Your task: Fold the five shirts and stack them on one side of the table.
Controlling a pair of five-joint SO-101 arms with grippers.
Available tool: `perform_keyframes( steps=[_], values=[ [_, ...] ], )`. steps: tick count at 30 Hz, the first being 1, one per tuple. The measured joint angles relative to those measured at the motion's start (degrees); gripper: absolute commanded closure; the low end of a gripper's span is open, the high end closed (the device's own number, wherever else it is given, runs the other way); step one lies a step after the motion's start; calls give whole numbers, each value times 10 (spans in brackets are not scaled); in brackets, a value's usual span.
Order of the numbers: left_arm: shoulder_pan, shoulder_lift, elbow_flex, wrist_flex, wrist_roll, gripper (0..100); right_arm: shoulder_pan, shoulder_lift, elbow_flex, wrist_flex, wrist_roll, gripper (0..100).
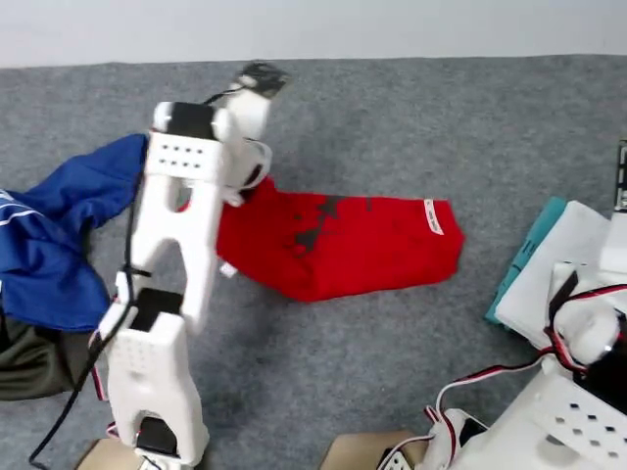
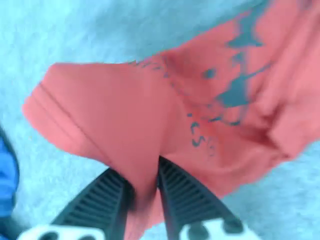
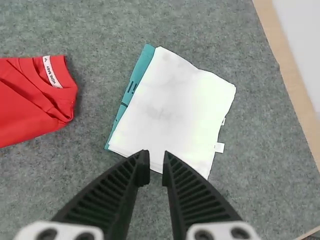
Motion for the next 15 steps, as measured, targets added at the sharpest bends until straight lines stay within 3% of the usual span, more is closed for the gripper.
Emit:
perform_keyframes(
  steps=[6,15],
  values=[
    [107,-3,0,-3,4,995,0,0,0,0,0,940],
    [249,35,-9,-90,87,995,0,0,0,0,0,940]
  ],
)
